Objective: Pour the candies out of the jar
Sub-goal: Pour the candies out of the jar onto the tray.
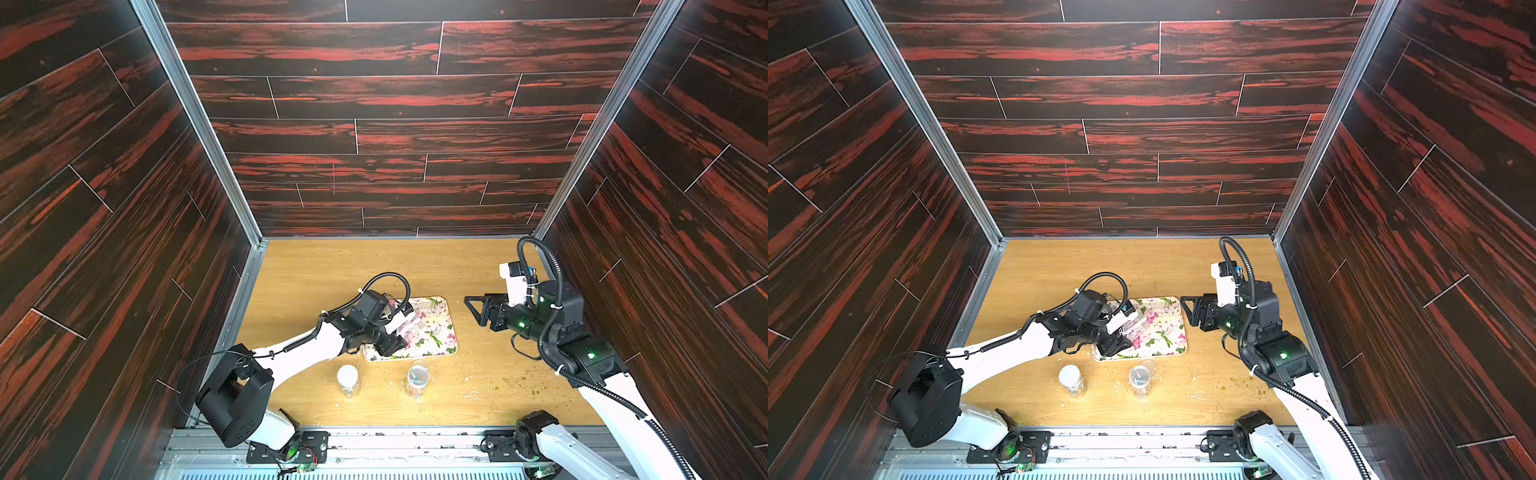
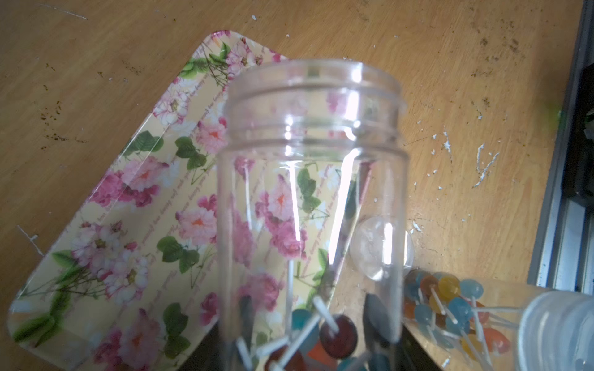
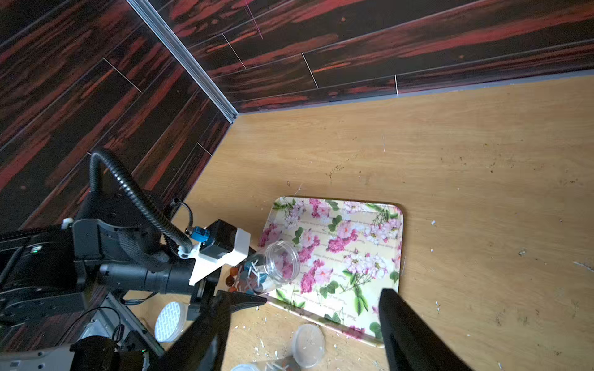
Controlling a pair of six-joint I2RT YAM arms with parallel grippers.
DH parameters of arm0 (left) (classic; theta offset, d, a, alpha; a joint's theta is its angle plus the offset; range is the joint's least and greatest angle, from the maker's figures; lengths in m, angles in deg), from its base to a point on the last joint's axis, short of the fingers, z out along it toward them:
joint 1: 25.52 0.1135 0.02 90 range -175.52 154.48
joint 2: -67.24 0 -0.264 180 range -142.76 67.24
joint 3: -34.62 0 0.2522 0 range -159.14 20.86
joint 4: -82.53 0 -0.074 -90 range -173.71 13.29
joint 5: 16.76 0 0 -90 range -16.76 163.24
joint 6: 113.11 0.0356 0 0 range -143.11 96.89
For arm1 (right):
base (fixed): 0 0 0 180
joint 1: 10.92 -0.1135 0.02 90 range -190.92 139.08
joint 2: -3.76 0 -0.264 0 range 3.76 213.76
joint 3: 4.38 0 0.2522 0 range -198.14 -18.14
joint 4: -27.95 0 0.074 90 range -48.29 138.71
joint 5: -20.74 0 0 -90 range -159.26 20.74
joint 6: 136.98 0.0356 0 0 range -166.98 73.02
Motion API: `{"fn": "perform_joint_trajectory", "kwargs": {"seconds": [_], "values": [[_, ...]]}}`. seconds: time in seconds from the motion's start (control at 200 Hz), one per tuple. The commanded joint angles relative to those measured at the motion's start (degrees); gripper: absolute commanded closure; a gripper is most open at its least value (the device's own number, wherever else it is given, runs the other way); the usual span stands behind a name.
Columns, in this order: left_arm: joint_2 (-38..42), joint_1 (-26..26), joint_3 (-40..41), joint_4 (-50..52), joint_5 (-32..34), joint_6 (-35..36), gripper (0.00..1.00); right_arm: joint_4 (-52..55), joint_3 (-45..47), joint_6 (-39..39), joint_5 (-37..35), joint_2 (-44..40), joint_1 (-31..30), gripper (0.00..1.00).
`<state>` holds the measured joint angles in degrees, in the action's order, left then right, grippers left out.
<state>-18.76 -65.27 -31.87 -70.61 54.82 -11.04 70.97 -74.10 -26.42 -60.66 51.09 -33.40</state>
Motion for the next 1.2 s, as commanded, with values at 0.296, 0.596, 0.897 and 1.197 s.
{"fn": "perform_joint_trajectory", "kwargs": {"seconds": [0.296,0.596,0.897,1.197], "values": [[-4.90,0.33,-5.83,9.29,3.86,4.55,0.57,-1.13,2.22,1.16,2.60,0.01,0.33,0.25],[-9.86,0.46,-11.86,17.39,7.02,6.92,0.57,-1.10,2.53,1.86,4.87,1.30,0.28,0.25],[-13.61,0.59,-18.31,28.33,12.21,10.29,0.57,-0.99,4.11,2.06,5.08,1.41,0.33,0.25],[-16.29,0.46,-25.67,37.89,18.97,13.02,0.56,-0.77,5.68,2.65,5.22,1.16,0.33,0.25]]}}
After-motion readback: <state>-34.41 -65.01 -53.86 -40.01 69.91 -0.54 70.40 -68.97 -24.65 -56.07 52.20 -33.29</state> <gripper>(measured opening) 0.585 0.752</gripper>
